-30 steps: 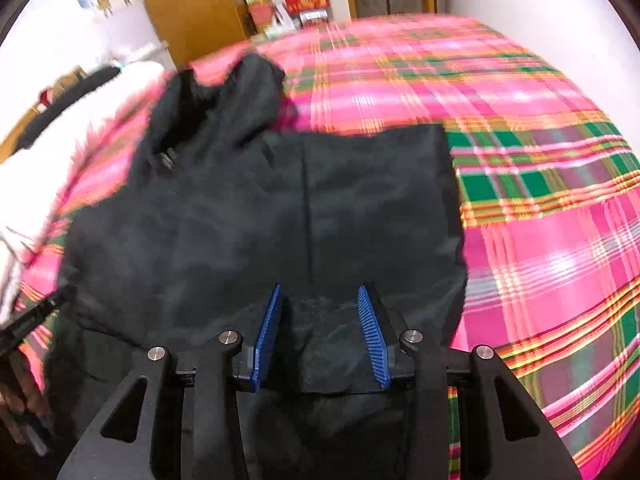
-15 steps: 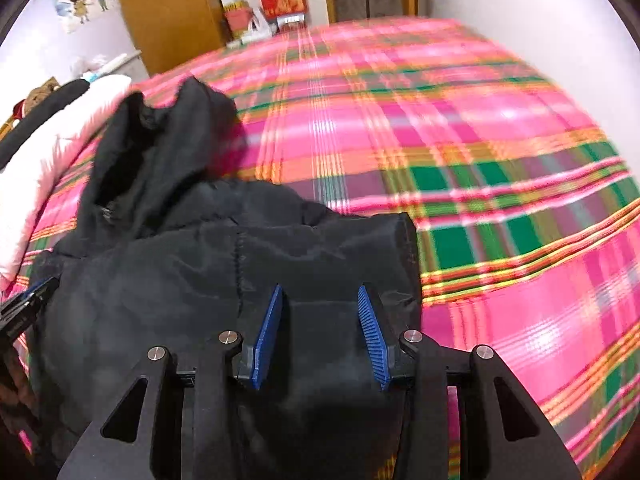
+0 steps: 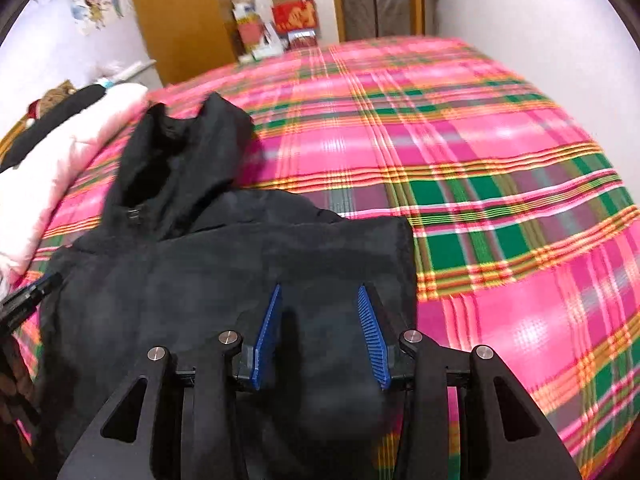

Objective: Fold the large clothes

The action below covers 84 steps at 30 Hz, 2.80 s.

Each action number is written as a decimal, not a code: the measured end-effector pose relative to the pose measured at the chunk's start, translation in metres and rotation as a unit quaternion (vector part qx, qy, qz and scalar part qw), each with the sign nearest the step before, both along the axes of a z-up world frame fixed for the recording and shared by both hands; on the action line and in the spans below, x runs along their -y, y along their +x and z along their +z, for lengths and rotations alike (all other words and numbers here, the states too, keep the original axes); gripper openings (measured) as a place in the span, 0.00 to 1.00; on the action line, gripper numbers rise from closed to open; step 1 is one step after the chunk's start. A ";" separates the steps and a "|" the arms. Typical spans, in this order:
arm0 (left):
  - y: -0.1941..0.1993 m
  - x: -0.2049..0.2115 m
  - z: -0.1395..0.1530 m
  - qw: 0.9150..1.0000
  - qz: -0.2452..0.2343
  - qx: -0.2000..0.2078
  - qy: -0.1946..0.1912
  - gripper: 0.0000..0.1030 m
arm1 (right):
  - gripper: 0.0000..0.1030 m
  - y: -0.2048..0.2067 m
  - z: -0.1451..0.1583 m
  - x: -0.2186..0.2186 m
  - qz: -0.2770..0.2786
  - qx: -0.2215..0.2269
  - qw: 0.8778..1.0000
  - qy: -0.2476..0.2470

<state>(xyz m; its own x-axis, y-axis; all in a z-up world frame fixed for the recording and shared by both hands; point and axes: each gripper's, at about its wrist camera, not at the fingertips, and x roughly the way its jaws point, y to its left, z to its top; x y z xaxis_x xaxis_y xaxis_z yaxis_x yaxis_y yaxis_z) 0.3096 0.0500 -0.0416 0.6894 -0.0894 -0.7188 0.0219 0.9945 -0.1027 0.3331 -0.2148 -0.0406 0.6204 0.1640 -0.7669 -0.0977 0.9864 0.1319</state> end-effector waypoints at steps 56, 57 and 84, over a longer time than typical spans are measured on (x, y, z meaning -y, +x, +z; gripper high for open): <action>-0.282 -0.009 0.058 0.999 0.034 -0.007 0.010 0.28 | 0.49 -0.285 0.022 0.006 0.037 -0.025 0.998 0.049; -0.281 -0.009 0.057 0.999 0.036 -0.009 0.013 0.28 | 0.49 -0.286 0.021 0.006 0.035 -0.026 0.998 0.049; -0.249 -0.081 -0.037 0.980 0.140 -0.137 -0.035 0.42 | 0.60 -0.251 -0.057 0.062 -0.079 -0.149 0.983 0.069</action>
